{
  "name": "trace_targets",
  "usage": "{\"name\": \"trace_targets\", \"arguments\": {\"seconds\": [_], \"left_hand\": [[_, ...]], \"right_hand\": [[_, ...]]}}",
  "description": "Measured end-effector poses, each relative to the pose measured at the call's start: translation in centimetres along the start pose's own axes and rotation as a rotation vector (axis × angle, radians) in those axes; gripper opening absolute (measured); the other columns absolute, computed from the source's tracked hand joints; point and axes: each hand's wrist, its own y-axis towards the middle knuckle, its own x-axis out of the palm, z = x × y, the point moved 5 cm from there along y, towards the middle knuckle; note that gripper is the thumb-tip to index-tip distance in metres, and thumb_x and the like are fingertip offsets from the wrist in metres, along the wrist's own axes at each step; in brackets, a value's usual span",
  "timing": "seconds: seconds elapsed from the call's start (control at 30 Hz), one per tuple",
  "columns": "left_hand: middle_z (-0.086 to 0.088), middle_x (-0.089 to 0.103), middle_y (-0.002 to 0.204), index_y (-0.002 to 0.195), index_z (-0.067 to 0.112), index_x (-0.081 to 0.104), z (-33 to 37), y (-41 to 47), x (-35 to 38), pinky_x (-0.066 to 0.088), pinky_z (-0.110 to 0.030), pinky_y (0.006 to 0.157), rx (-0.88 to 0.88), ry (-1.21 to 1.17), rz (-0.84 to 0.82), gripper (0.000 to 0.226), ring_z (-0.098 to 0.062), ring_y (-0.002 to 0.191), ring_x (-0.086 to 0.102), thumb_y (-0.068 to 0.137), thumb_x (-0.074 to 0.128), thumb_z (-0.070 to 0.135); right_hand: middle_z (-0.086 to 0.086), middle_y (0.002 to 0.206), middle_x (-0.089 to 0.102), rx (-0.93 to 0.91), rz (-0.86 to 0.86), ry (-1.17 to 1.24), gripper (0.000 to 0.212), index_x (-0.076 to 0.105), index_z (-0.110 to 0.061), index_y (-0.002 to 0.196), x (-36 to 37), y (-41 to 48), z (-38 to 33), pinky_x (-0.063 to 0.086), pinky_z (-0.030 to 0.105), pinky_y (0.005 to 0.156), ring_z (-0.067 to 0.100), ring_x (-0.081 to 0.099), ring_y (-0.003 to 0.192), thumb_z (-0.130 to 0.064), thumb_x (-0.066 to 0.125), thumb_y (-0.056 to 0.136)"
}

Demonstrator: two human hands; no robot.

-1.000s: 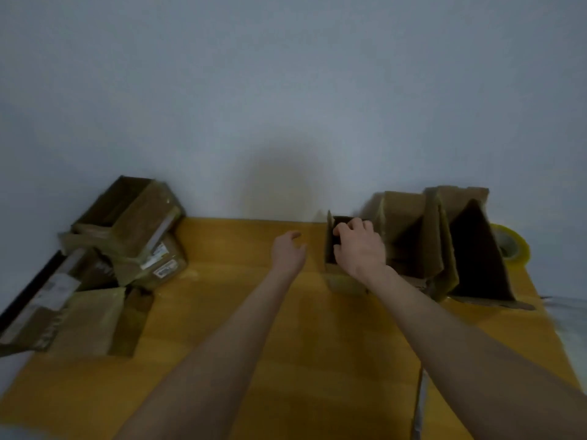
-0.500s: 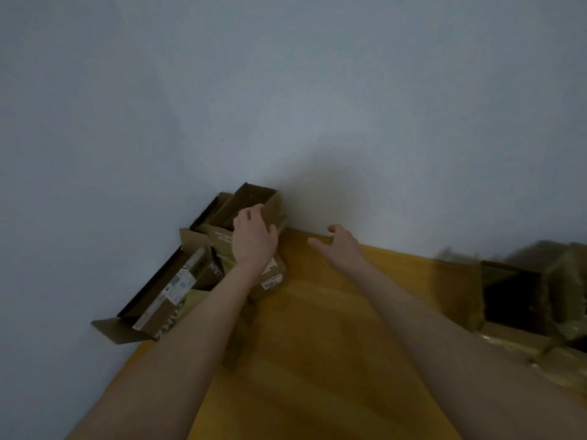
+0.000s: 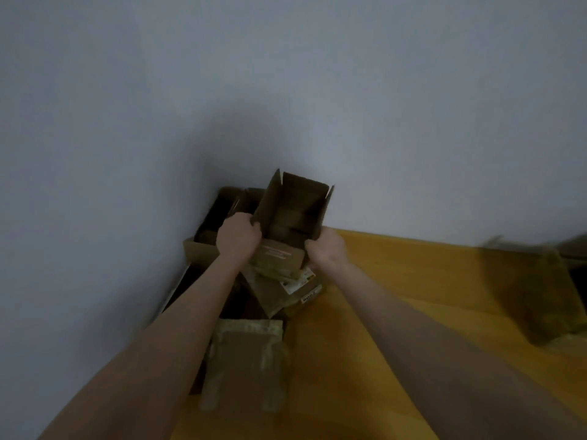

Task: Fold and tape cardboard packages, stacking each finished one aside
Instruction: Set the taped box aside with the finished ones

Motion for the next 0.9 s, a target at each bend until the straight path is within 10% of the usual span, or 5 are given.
{"name": "trace_targets", "arguments": {"seconds": [0.37,0.47,0.6,0.9], "left_hand": [[-0.006,0.065,0.09,0.095,0.008,0.066,18.6,-10.0,14.5,0.05,-0.032,0.071,0.092,-0.37,-0.361,0.017,-0.022,0.082,0.062,0.096,0.053,0.019],[-0.004,0.062,0.089,0.097,0.008,0.066,21.5,-13.4,19.1,0.057,-0.036,0.073,0.015,-0.472,-0.428,0.016,-0.021,0.077,0.062,0.097,0.052,0.015],[-0.013,0.065,0.114,0.118,0.002,0.061,23.1,-15.3,21.4,0.052,-0.038,0.089,0.006,-0.516,-0.584,0.029,-0.031,0.104,0.062,0.098,0.05,0.019],[-0.019,0.031,0.146,0.145,0.006,0.027,3.0,-11.0,9.6,0.034,-0.046,0.108,-0.343,-0.185,0.082,0.064,-0.034,0.132,0.033,0.092,0.057,0.024]], "right_hand": [[0.012,0.119,0.059,0.291,0.451,-0.32,0.044,0.038,-0.016,0.136,-20.4,-5.8,14.8,0.053,0.038,0.076,0.03,0.06,0.1,-0.013,0.052,0.094],[0.012,0.145,0.037,0.159,0.561,-0.507,0.063,0.026,-0.017,0.147,-22.6,-6.6,16.6,0.044,0.043,0.102,0.032,0.04,0.13,-0.015,0.056,0.091],[0.011,0.14,0.039,-0.135,0.672,-0.524,0.048,0.042,-0.017,0.14,-22.1,-6.2,15.3,0.04,0.037,0.1,0.028,0.037,0.126,-0.012,0.048,0.093],[0.01,0.144,0.043,-0.057,-0.02,-0.161,0.051,0.041,-0.016,0.14,-4.2,-0.2,10.3,0.04,0.036,0.101,0.027,0.044,0.128,-0.033,0.058,0.094]]}}
